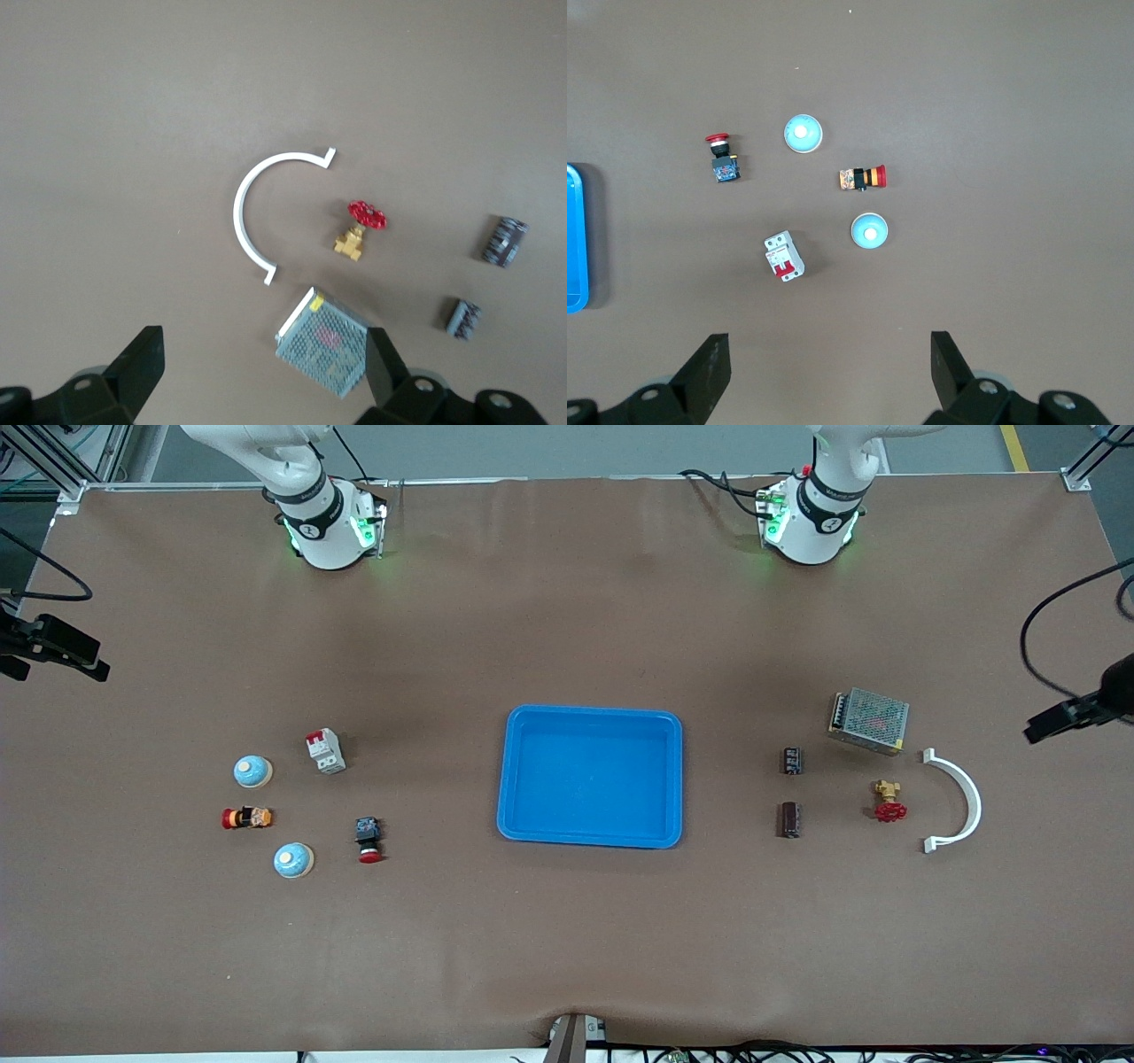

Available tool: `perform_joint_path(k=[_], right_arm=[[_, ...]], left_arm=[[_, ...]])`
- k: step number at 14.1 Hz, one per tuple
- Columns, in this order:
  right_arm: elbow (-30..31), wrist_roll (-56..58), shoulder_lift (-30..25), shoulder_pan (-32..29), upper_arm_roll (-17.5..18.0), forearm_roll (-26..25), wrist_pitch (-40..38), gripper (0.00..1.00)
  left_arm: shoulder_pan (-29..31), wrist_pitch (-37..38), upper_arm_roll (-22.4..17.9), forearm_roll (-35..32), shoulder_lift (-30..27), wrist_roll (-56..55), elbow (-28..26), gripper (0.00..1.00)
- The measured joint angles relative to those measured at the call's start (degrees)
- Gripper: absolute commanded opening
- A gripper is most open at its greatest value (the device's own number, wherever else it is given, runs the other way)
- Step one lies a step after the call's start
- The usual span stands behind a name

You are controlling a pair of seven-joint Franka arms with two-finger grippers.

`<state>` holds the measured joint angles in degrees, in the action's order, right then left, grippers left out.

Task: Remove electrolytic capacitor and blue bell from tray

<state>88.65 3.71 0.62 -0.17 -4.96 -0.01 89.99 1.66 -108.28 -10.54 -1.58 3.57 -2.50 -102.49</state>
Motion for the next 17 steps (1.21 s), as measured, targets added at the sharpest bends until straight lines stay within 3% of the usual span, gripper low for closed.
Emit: perform_joint_path(k=[2,7,14,17], right_arm=[[0.0,0.0,0.0,0.0,0.0,0.0,0.0,1.00],[0.0,0.1,0.0,0.0,0.0,0.0,0.0,1.00],[0.0,0.2,0.0,0.0,0.0,0.0,0.0,1.00],[0.0,0.2,0.0,0.0,0.0,0.0,0.0,1.00]], left_arm=[[-0.3,4.5,1.1,2.2,-1.5,0.3,3.2,1.00],[-1.7,11.3,8.9,2.7,-1.6,-1.1,11.4,1.00],[-2.0,11.6,15.9,2.9,-0.7,-1.5,12.2,1.00],[-2.6,11.6,16.3,2.9,-0.7,-4.5,13.5,1.00]])
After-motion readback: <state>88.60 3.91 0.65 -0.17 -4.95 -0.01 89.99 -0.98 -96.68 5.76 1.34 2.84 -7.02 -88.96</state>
